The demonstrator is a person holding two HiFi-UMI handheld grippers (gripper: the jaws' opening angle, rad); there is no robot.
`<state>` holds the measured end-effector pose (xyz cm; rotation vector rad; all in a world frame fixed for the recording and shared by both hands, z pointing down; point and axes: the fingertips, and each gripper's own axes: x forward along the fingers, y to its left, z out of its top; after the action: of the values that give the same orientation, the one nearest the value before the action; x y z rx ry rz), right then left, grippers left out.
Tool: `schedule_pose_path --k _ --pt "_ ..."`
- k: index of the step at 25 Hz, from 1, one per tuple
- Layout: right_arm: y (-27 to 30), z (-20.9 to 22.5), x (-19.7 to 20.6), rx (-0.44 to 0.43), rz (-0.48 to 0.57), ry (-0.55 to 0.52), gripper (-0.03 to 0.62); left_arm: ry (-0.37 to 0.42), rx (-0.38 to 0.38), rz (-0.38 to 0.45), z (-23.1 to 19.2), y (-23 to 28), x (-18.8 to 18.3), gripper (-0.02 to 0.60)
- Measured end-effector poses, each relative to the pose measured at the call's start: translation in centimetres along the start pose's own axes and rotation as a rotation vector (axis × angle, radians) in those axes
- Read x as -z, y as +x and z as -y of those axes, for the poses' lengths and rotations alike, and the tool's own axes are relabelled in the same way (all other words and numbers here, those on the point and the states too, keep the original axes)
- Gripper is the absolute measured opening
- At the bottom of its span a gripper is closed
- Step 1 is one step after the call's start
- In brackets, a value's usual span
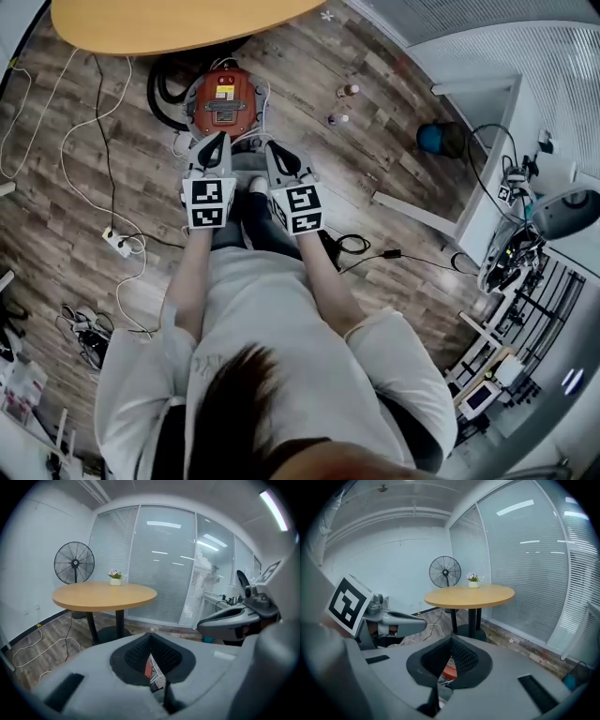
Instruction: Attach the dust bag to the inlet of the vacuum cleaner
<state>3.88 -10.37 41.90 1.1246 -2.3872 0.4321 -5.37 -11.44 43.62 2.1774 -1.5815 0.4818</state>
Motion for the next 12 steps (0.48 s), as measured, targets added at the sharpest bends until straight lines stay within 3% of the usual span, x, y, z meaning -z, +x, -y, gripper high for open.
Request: schedule_pose_path --k 12 --pt "-5.1 1.0 -10.6 0.091 0.203 -0.024 0.002 0.021 0.014 0.166 -0.8 -5.0 -11.5 0.017"
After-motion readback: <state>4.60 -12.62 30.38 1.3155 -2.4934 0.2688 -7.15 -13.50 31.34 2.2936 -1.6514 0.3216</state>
